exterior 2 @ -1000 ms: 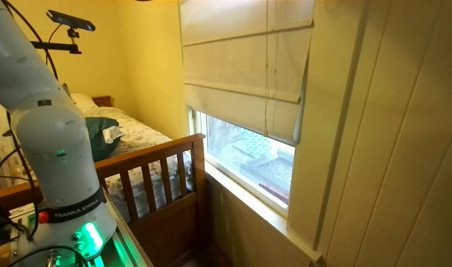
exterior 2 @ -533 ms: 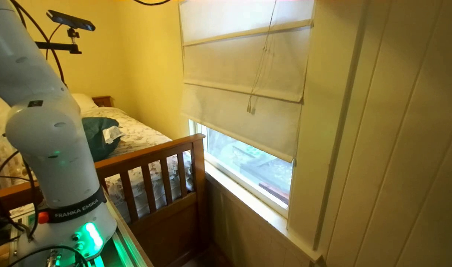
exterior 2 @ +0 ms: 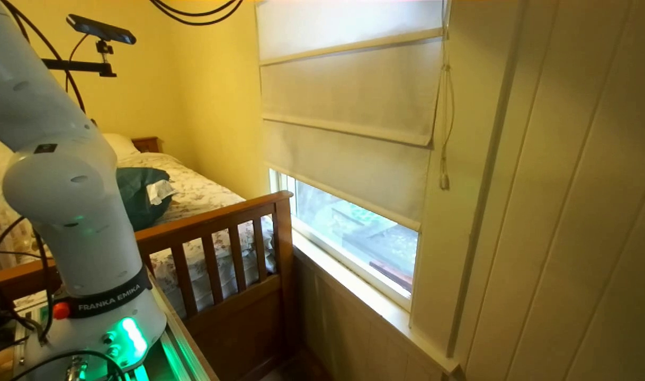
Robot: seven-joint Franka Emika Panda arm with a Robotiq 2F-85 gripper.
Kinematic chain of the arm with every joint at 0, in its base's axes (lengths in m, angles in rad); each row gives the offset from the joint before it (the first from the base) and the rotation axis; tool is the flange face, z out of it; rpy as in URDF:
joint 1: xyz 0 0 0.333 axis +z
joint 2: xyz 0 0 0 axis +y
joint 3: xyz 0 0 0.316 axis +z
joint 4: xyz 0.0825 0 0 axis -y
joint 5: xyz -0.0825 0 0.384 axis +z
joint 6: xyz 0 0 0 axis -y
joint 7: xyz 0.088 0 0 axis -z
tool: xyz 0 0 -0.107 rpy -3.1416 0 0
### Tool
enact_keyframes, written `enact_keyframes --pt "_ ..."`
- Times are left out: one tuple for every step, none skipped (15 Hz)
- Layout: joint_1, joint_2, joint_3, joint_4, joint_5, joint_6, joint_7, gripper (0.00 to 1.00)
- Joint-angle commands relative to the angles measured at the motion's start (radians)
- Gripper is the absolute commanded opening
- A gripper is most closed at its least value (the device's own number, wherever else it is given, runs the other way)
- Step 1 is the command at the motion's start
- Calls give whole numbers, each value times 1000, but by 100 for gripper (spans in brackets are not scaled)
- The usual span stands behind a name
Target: Close the blinds completely
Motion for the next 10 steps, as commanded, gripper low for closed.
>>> enact_keyframes --pt "0 -69 17 -97 -65 -139 7 100" --pt "3 -77 16 -120 -68 -171 4 100" --pt "4 -85 14 -147 -70 -206 3 100" --pt "5 -91 12 -172 -68 -235 1 100" --pt "4 -95 11 -196 -74 -257 3 100" --pt "4 -99 9 -221 -75 -278 3 100" --pt "6 -102 6 -244 -73 -296 -1 100" --pt "7 -106 5 -267 -73 -318 -4 100" --pt "11 -109 2 -288 -69 -341 -13 100" --pt "13 -114 2 -311 -70 -357 -22 100"
